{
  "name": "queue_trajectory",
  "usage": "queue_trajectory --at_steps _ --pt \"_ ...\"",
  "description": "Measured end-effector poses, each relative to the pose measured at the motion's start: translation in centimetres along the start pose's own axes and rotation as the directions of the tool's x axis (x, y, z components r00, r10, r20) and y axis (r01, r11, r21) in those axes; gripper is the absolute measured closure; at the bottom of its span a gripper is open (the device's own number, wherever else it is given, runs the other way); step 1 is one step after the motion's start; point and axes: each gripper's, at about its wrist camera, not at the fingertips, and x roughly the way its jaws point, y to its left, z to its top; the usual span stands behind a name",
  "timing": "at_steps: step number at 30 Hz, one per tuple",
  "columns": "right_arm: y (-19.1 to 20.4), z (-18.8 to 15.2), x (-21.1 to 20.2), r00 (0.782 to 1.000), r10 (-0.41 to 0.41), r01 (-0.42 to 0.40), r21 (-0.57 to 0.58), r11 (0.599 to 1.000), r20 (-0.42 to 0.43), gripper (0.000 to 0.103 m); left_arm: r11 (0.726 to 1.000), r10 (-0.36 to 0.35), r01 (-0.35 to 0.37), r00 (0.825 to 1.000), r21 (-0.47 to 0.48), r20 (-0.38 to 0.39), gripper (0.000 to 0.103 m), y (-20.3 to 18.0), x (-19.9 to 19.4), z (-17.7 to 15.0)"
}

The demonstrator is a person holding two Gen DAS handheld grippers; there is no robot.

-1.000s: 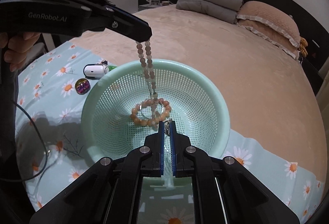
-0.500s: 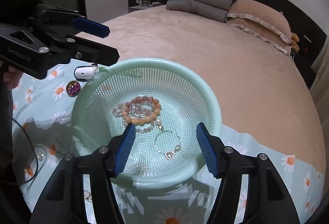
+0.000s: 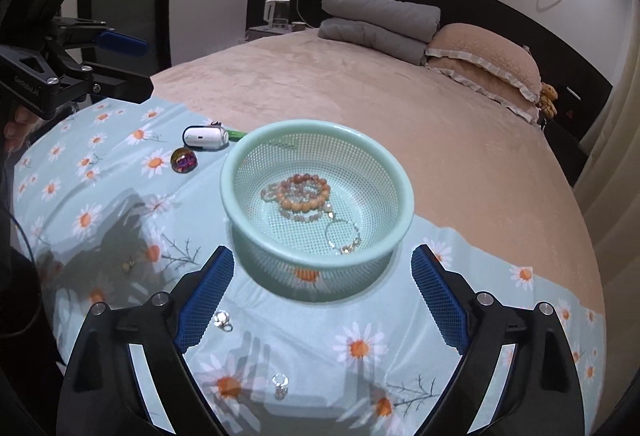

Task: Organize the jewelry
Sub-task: 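Move both grippers back toward the remaining earrings on the sheet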

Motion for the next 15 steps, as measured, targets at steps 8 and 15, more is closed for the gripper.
queue_trajectory --at_steps 8,15 --pt "0.9 -5.1 -0.3 0.998 -0.036 0.041 0.111 0.993 -0.047 0.017 1.000 0.003 -0.005 0.998 -0.029 -0.057 0.006 -0.7 -0.1 -5.5" --pt "2.5 -8.1 1.5 0.989 -0.108 0.124 0.158 0.980 -0.106 0.016 0.995 0.010 -0.019 0.997 -0.101 -0.082 0.006 -0.9 1.8 -11.2"
